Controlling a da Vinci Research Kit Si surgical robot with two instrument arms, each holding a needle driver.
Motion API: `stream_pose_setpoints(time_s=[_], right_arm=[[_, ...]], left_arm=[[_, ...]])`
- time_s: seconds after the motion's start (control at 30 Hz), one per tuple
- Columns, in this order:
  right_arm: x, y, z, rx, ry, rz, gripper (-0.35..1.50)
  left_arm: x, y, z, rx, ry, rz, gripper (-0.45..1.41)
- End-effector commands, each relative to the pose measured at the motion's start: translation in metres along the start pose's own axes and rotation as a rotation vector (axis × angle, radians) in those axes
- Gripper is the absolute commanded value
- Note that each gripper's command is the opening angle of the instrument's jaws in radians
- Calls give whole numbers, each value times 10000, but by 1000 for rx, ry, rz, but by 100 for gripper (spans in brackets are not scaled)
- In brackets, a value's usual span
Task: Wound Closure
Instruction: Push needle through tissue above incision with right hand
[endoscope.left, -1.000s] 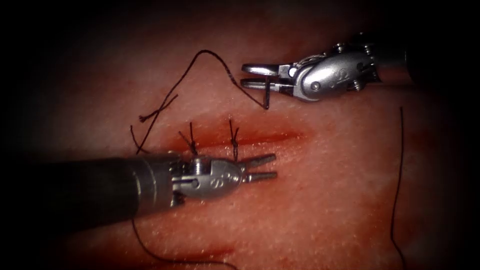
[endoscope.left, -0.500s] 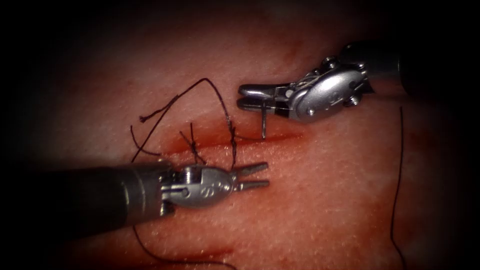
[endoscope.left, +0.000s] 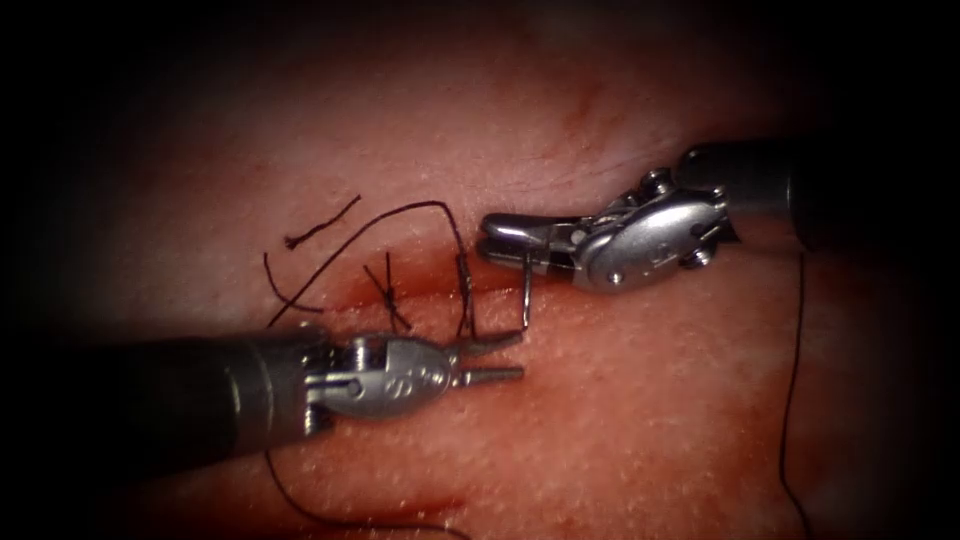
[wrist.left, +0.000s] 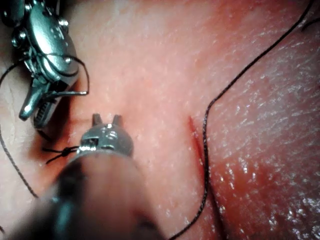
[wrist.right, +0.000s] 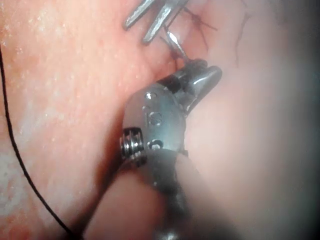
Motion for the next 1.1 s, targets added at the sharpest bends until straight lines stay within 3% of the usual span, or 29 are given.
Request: stream_pose_setpoints(time_s=[0.03, 0.8, 1.1], right_arm=[[-8, -7, 6, 5, -4, 6, -35], [-32, -61, -15, 117, -106, 72, -35], [-39, -62, -25, 129, -152, 76, -35]], left_arm=[[-2, -1, 7, 0, 2, -5, 0], [-6, 0, 4, 3, 1, -36, 5], [-6, 0, 4, 3, 1, -36, 5]])
